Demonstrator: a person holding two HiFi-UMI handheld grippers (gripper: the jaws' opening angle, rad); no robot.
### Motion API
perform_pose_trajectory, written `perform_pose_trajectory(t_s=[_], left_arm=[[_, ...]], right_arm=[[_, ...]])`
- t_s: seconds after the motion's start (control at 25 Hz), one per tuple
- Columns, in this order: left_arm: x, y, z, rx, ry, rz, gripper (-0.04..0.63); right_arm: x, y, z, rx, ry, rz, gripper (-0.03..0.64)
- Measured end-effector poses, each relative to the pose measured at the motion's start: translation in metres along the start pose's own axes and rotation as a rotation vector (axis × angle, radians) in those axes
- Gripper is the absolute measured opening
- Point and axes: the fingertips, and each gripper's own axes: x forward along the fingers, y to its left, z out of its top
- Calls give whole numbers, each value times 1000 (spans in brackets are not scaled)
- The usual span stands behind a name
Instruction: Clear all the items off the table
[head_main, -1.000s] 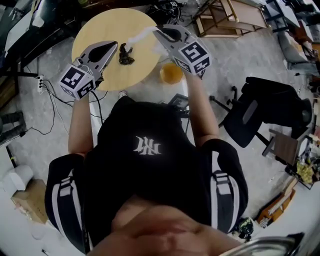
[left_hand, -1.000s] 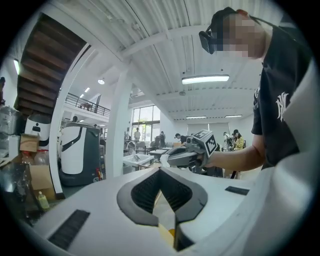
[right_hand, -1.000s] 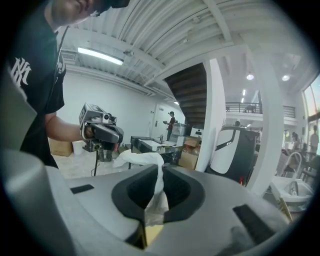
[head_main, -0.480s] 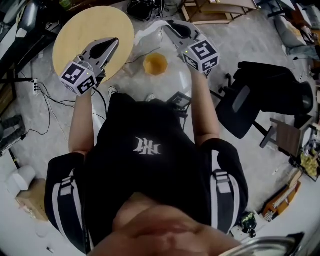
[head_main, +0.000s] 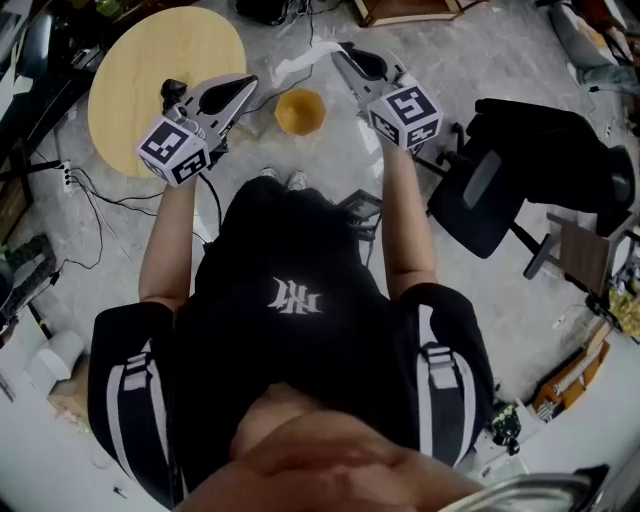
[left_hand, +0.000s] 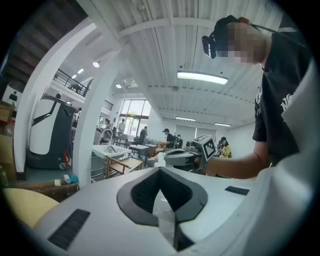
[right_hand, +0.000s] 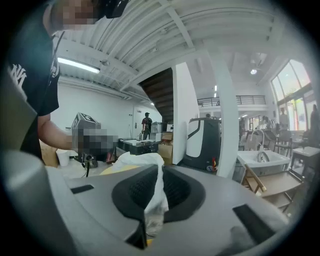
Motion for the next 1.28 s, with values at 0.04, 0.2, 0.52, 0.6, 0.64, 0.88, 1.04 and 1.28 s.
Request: perform_pose_trajectory(t_s=[0.04, 0.2, 0.52, 0.6, 0.64, 0.88, 1.04, 1.28], left_arm=[[4, 0, -6, -11, 2, -8, 12], [14, 2, -35, -73, 13, -12, 12], [32, 16, -106, -85, 1, 32, 12], [40, 26, -130, -93, 0, 45, 12], [43, 31, -141, -101, -8, 54, 12], [61, 47, -214, -121, -23, 90, 12], [74, 63, -275, -153, -9, 106, 12], [95, 74, -369, -195, 18, 108, 12]], right_arm=[[2, 1, -6, 5, 6, 3, 20], [9, 6, -33, 28, 45, 24, 20], [45, 0, -118, 114, 98, 36, 20], [56, -6, -145, 134, 95, 36, 20], [62, -7, -160, 150, 95, 34, 20], [91, -12, -253, 201, 108, 31, 20], [109, -16, -310, 173, 115, 31, 19], [131, -14, -394, 180, 148, 50, 18]])
